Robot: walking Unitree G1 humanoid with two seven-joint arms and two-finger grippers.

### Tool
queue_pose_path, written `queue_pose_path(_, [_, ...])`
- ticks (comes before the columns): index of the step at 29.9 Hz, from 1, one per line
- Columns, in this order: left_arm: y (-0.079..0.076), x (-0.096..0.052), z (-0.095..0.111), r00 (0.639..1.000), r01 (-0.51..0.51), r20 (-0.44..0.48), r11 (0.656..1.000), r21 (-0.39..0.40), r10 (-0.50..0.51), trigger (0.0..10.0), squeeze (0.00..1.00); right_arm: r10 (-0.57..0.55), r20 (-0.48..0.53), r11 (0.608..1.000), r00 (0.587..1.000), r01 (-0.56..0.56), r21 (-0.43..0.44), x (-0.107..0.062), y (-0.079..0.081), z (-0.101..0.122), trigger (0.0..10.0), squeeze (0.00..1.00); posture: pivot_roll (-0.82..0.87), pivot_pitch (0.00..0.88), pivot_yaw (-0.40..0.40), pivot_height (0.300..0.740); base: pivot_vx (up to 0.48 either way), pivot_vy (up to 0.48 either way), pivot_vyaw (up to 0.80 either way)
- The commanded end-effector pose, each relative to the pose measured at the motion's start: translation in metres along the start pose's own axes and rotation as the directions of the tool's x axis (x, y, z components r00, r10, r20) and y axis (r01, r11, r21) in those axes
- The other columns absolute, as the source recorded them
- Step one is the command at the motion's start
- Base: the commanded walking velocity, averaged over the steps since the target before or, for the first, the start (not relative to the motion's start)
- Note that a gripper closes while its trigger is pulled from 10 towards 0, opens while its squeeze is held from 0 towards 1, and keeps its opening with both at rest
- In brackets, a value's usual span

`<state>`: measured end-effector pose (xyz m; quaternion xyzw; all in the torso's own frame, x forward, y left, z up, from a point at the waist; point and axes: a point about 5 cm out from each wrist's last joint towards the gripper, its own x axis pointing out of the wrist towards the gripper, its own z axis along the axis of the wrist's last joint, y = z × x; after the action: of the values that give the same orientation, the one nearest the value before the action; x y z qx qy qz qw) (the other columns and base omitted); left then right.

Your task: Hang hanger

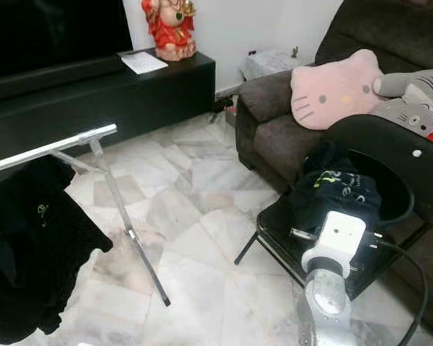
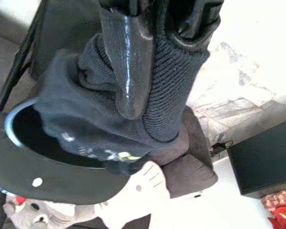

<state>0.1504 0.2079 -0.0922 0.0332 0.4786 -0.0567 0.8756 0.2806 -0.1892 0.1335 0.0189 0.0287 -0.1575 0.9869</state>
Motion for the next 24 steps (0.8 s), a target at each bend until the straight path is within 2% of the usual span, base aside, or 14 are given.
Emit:
queue_pose_path(1, [-0.002, -0.002, -0.014, 0.998, 0.004, -0.055, 1.000, -0.009, -0.005, 10.0, 0.00, 0.008, 0.002, 1.000, 1.000, -0.008, -0.002, 0.000, 0.000, 0.000, 10.0, 0.00, -0.17, 0.117, -0.005, 0.740, 0.000, 0.480, 0.00])
queue_pose_path(7, [-0.002, -0.002, -0.013, 0.998, 0.009, -0.056, 1.000, -0.004, -0.009, 10.0, 0.00, 0.034, 0.038, 0.999, 0.999, -0.033, -0.005, -0.001, 0.001, 0.005, 10.0, 0.00, -0.18, 0.115, -0.003, 0.740, 0.000, 0.469, 0.00])
queue_pose_path(10, [-0.003, -0.002, -0.013, 0.999, 0.012, -0.051, 1.000, 0.001, -0.012, 10.0, 0.00, 0.071, 0.069, 0.997, 0.995, -0.070, -0.016, -0.002, 0.006, 0.010, 10.0, 0.00, -0.18, 0.113, -0.003, 0.740, 0.000, 0.182, 0.00])
queue_pose_path(13, [-0.003, -0.002, -0.012, 0.999, 0.014, -0.051, 1.000, 0.009, -0.013, 10.0, 0.00, 0.149, 0.104, 0.989, 0.983, -0.147, -0.027, -0.004, 0.016, 0.015, 10.0, 0.00, -0.18, 0.111, -0.002, 0.740, 0.000, 0.000, 0.00])
queue_pose_path(14, [-0.003, -0.002, -0.012, 0.999, 0.014, -0.051, 1.000, 0.009, -0.013, 10.0, 0.00, 0.218, 0.122, 0.976, 0.968, -0.215, -0.036, -0.006, 0.023, 0.018, 10.0, 0.00, -0.18, 0.107, -0.002, 0.740, 0.000, 0.000, 0.00])
queue_pose_path(15, [-0.003, -0.002, -0.012, 0.999, 0.013, -0.052, 1.000, 0.009, -0.013, 10.0, 0.00, 0.348, 0.148, 0.937, 0.926, -0.345, -0.051, -0.012, 0.037, 0.024, 10.0, 0.00, -0.18, 0.107, -0.002, 0.740, 0.000, 0.000, 0.00])
queue_pose_path(16, [-0.003, -0.002, -0.012, 0.999, 0.013, -0.052, 1.000, 0.010, -0.013, 10.0, 0.00, 0.381, 0.155, 0.924, 0.911, -0.378, -0.053, -0.014, 0.040, 0.026, 10.0, 0.00, -0.18, 0.107, -0.002, 0.740, 0.000, 0.000, 0.00])
queue_pose_path(17, [-0.003, -0.002, -0.012, 0.999, 0.013, -0.052, 1.000, 0.010, -0.013, 10.0, 0.00, 0.462, 0.164, 0.886, 0.872, -0.462, -0.036, -0.019, 0.048, 0.029, 10.0, 0.00, -0.18, 0.103, -0.002, 0.740, 0.000, 0.000, 0.00])
queue_pose_path(18, [-0.003, -0.002, -0.012, 0.999, 0.013, -0.052, 1.000, 0.010, -0.013, 10.0, 0.00, 0.462, 0.164, 0.886, 0.872, -0.462, -0.036, -0.019, 0.048, 0.029, 10.0, 0.00, -0.18, 0.103, -0.002, 0.740, 0.000, 0.000, 0.00])
queue_pose_path(22, [-0.003, -0.002, -0.012, 0.999, 0.014, -0.053, 1.000, 0.011, -0.013, 10.0, 0.00, 0.678, 0.160, 0.734, 0.718, -0.674, -0.085, -0.038, 0.067, 0.035, 10.0, 0.00, -0.19, 0.100, -0.002, 0.740, 0.000, 0.000, 0.00])
queue_pose_path(23, [-0.003, -0.002, -0.012, 0.998, 0.015, -0.053, 1.000, 0.012, -0.015, 10.0, 0.00, 0.763, 0.160, 0.643, 0.626, -0.759, -0.099, -0.050, 0.075, 0.039, 10.0, 0.00, -0.19, 0.100, -0.001, 0.740, 0.000, 0.000, 0.00])
queue_pose_path(24, [-0.003, -0.002, -0.012, 0.998, 0.016, -0.053, 1.000, 0.012, -0.015, 10.0, 0.00, 0.785, 0.162, 0.616, 0.598, -0.781, -0.100, -0.053, 0.077, 0.040, 10.0, 0.00, -0.19, 0.100, -0.001, 0.740, 0.000, 0.000, 0.00])
